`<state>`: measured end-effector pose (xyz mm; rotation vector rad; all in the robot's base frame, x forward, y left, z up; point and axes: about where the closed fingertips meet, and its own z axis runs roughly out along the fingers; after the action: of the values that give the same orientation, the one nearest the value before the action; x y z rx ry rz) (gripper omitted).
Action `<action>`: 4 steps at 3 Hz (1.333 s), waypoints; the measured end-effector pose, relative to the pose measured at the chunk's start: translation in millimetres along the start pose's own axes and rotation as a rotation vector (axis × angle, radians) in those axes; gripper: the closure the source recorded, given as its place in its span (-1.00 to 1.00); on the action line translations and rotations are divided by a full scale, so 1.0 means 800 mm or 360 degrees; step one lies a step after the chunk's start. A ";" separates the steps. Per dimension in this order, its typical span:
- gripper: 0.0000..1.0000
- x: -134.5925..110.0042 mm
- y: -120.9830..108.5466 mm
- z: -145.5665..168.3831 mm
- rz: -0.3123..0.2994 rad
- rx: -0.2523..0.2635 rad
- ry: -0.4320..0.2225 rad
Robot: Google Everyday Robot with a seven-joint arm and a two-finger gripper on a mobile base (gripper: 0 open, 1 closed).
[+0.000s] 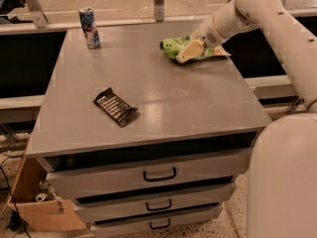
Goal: Pick green rice chip bag
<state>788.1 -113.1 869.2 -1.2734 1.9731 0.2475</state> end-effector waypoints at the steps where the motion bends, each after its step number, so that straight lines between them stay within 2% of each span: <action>1: 0.71 -0.011 0.010 -0.008 -0.0009 -0.0054 -0.0047; 2: 1.00 -0.031 0.029 -0.013 -0.0048 -0.0128 -0.0107; 3: 1.00 -0.063 0.053 -0.026 -0.0110 -0.0217 -0.0216; 4: 1.00 -0.104 0.084 -0.058 -0.0220 -0.0293 -0.0367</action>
Offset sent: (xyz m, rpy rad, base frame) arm -0.0352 0.0377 0.0387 0.0970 -0.0017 0.1589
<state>726.5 -47.2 943.0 -1.4230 1.6897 0.4939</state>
